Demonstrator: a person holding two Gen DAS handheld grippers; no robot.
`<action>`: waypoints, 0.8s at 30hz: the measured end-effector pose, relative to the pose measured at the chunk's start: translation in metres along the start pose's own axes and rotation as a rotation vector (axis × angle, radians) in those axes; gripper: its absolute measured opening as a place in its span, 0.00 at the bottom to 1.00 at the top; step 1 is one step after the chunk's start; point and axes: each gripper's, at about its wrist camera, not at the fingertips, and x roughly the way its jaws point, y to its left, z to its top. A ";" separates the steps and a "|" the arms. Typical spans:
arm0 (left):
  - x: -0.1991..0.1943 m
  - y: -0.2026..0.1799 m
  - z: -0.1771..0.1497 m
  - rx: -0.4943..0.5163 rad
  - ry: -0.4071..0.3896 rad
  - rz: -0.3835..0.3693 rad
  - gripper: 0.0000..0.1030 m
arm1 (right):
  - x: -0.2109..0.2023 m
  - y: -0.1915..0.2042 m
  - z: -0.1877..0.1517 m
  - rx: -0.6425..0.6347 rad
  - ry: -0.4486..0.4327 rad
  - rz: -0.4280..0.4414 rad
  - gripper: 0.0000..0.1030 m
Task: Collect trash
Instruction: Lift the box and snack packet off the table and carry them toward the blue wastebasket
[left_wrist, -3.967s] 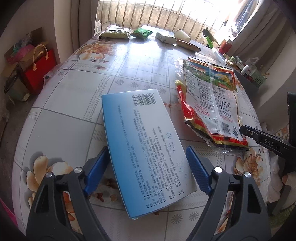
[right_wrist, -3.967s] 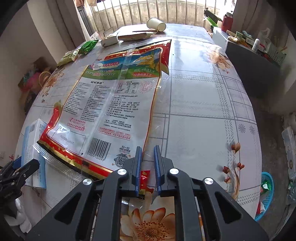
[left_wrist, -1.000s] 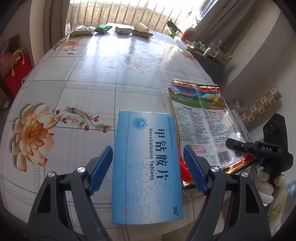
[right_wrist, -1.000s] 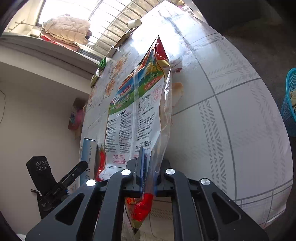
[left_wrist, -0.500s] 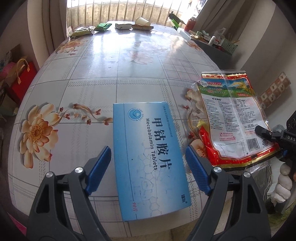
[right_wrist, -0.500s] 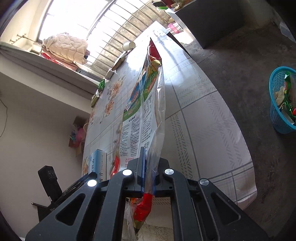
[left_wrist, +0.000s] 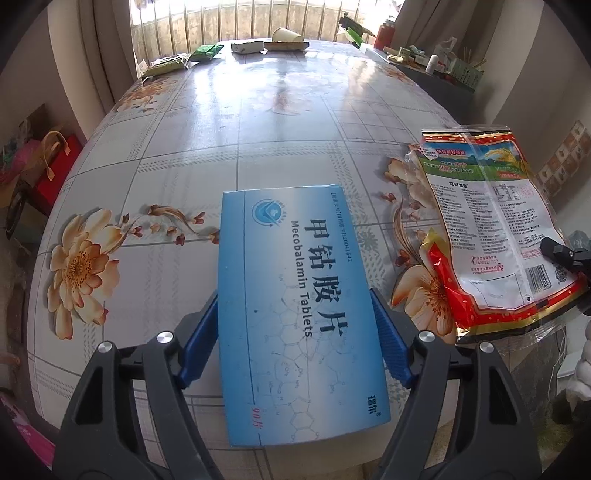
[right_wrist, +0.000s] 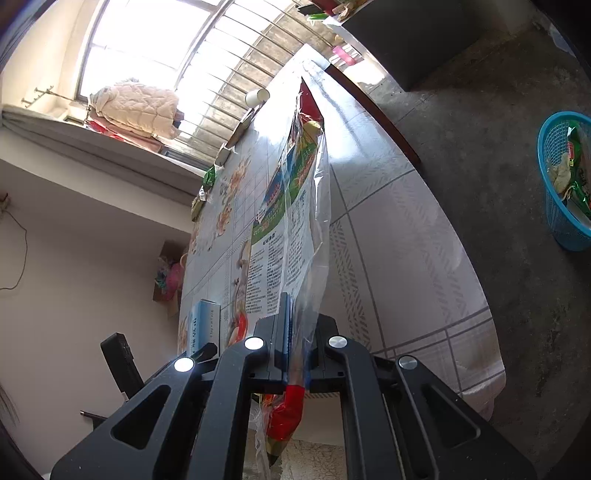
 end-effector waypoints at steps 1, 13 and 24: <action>0.000 0.000 0.000 -0.002 -0.001 -0.002 0.70 | 0.001 0.000 0.000 0.001 0.002 0.004 0.06; -0.017 -0.003 -0.004 0.000 -0.052 0.036 0.69 | 0.001 0.001 0.000 0.016 0.013 0.054 0.05; -0.031 -0.001 -0.005 -0.008 -0.087 0.042 0.69 | 0.000 0.001 0.002 0.010 0.009 0.082 0.05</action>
